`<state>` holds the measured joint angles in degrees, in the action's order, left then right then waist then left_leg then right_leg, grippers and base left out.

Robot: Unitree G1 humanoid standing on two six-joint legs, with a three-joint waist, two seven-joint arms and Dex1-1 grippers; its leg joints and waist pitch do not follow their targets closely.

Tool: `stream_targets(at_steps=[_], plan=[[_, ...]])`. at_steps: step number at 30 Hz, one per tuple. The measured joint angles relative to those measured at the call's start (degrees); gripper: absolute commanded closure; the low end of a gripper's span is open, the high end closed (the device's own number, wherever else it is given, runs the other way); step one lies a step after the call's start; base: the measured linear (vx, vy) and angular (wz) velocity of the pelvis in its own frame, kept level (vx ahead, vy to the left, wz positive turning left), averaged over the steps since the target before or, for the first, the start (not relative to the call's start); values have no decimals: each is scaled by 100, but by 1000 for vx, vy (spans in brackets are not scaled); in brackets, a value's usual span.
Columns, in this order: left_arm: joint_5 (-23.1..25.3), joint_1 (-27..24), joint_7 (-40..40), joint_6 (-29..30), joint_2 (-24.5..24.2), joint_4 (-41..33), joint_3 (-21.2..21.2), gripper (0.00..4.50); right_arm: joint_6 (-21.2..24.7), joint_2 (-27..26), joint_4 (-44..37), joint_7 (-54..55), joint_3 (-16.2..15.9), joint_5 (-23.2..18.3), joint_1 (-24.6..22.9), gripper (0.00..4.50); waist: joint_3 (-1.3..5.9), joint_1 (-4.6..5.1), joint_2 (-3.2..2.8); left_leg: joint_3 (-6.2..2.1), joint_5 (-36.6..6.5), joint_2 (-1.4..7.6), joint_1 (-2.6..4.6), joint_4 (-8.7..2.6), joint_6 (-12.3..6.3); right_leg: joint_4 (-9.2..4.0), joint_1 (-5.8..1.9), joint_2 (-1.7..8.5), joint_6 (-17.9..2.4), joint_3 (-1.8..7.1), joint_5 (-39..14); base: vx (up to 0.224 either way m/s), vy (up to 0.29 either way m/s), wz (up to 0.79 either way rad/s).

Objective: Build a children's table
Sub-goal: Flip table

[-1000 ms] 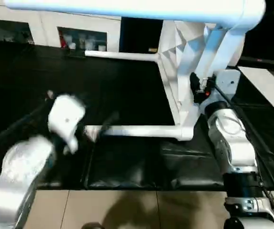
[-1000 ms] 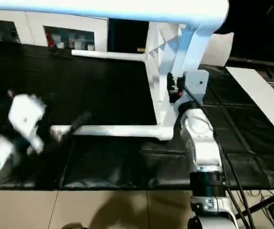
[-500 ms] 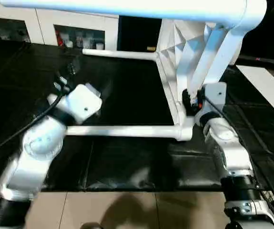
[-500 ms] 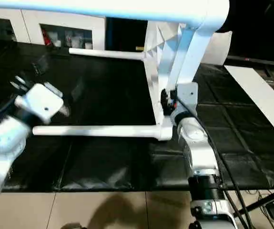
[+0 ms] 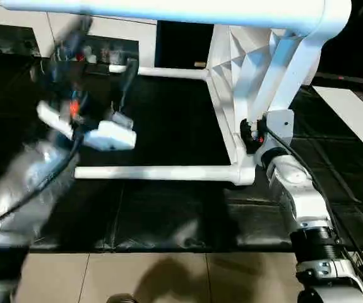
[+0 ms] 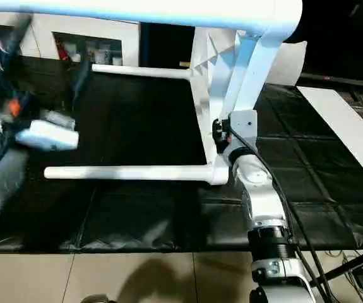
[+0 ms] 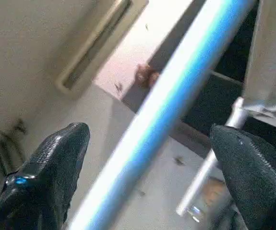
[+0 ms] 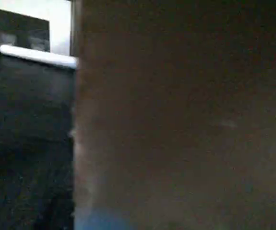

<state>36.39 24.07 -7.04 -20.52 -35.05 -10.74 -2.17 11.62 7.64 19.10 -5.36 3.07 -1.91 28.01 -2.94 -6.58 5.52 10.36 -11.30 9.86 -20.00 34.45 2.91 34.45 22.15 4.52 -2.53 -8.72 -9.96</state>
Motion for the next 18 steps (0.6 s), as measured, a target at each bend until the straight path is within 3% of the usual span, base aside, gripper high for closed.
stream_targets(at_steps=[7,12,18], plan=[[123,863,57,173,4,944,-136,0,-8,36,131,-13,-59,1,133,246,-1,5,-2,0,5,0,-10,0,8,10,17,-1,-1,4,0,0,0,0],[156,1442,49,186,80,1708,-172,38,-58,77,130,-10,-83,27,139,246,-11,-3,-17,1,8,-1,-27,-1,13,21,38,-1,-7,6,-1,0,0,0],[153,1756,5,140,134,1972,-228,79,-87,111,120,3,-119,35,146,246,-22,-16,-39,1,18,0,-42,-1,29,50,68,-1,-22,8,-11,0,0,0]])
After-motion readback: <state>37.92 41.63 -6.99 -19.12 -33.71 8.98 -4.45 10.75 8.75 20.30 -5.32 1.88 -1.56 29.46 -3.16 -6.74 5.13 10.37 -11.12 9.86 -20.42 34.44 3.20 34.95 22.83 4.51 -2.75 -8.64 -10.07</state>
